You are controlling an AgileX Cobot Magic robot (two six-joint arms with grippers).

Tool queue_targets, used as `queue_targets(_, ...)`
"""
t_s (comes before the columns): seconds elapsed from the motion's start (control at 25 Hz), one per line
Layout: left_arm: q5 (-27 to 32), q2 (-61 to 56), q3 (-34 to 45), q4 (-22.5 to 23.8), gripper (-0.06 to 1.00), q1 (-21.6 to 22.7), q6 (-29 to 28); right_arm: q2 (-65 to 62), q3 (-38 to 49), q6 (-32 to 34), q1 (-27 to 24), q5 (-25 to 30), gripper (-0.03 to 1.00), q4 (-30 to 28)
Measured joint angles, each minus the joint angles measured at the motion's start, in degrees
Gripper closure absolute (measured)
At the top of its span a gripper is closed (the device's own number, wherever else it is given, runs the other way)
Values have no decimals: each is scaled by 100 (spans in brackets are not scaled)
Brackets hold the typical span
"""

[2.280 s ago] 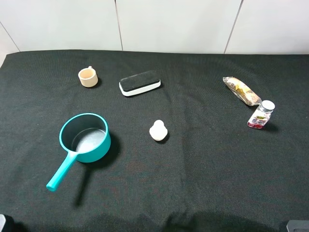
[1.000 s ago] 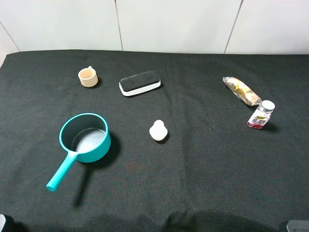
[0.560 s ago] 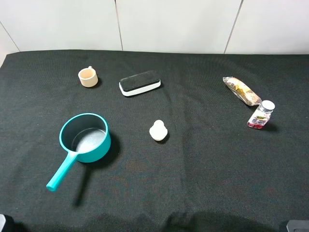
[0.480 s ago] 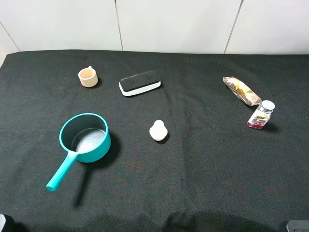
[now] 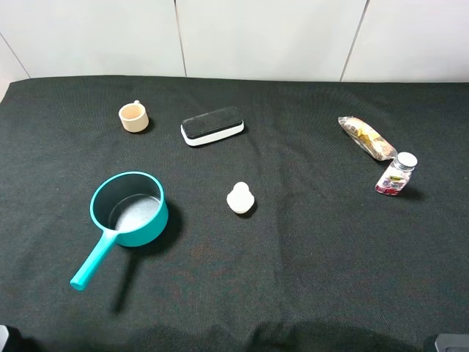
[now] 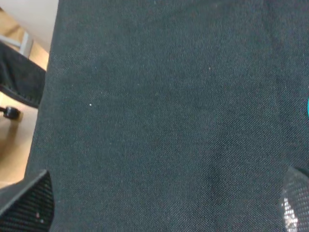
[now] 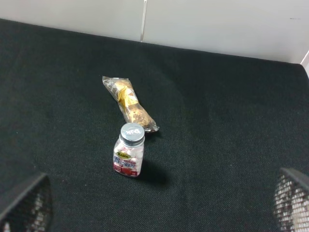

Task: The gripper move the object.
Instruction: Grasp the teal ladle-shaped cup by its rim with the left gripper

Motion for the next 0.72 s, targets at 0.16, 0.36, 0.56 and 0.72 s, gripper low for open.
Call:
queue_targets(0.16,-153,734,-188,0,-5,0,40,0,0,0,0,0,27,0)
queue_targets(0.36,-473,1773,-359,0,-5,0,40,0,0,0,0,0,27,0)
queue_targets(0.56,-1020,2835,-487,0,-5,0,40,0,0,0,0,0,27,0)
queue_targets(0.72,-1439,3731,-724,0,-5,0,40,0,0,0,0,0,27,0)
